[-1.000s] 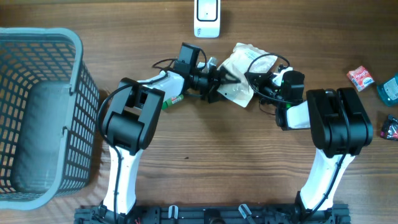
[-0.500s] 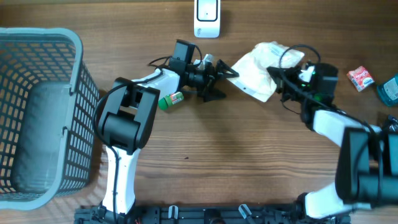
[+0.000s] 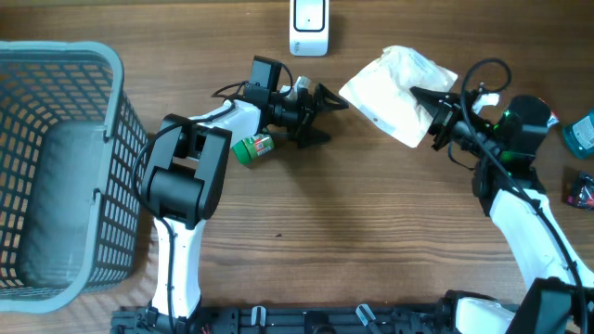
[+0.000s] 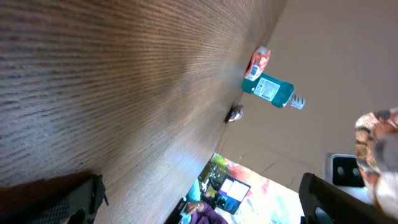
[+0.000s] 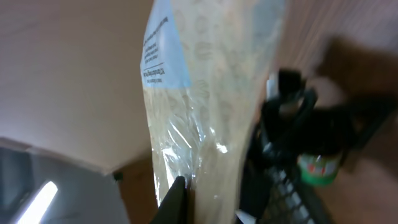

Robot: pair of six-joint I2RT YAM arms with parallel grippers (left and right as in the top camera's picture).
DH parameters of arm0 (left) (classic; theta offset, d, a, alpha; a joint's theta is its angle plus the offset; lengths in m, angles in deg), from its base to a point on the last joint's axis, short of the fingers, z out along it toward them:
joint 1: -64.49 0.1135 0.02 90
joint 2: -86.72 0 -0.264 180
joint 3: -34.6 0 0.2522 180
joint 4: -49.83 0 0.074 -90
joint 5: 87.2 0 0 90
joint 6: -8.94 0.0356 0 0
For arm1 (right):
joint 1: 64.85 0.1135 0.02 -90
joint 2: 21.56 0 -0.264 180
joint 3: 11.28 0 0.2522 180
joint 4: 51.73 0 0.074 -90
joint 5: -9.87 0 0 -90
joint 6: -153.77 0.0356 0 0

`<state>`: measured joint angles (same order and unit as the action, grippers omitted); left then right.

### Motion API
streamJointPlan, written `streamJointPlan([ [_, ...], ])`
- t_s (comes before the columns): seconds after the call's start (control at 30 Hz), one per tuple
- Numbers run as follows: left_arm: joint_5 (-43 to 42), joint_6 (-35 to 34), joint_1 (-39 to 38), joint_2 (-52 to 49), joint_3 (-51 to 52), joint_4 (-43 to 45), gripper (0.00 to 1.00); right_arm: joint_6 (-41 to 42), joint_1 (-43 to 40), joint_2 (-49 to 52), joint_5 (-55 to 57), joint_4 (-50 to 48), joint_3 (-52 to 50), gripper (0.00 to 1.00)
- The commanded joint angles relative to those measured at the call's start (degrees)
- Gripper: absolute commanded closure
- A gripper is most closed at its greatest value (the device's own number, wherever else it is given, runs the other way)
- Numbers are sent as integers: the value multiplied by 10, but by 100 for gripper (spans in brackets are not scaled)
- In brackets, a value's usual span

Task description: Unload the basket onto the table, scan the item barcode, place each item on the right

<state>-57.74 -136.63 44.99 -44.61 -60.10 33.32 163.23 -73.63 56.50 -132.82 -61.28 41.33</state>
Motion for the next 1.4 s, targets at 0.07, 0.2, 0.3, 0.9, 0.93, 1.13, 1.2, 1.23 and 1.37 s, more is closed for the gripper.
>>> streamJointPlan([
  [0.07, 163, 11, 5, -29, 21, -7, 0, 178, -1, -10, -124, -70, 5, 95],
  [0.2, 168, 11, 5, -29, 21, -10, 0, 192, -1, -12, -124, -111, 7, 95],
  [0.3, 167, 11, 5, -29, 21, -10, 0, 192, -1, -12, -128, -106, 7, 95],
  [0.9, 189, 11, 5, -29, 21, -54, 0, 192, -1, -11, -134, -96, 7, 95],
  [0.93, 189, 11, 5, -29, 21, -55, 0, 192, -1, -11, -134, -96, 7, 95],
  [1.13, 198, 11, 5, -29, 21, -55, 0, 128, -1, -10, -121, -99, 7, 95],
  [1.2, 198, 11, 5, -29, 21, -55, 0, 94, -1, -8, -101, -106, 7, 95],
  [1.23, 197, 11, 5, -29, 21, -55, 0, 78, 0, -7, -90, -107, 7, 96],
  [1.37, 198, 12, 5, -29, 21, -59, 0, 7, 19, 21, -31, -156, 7, 95],
])
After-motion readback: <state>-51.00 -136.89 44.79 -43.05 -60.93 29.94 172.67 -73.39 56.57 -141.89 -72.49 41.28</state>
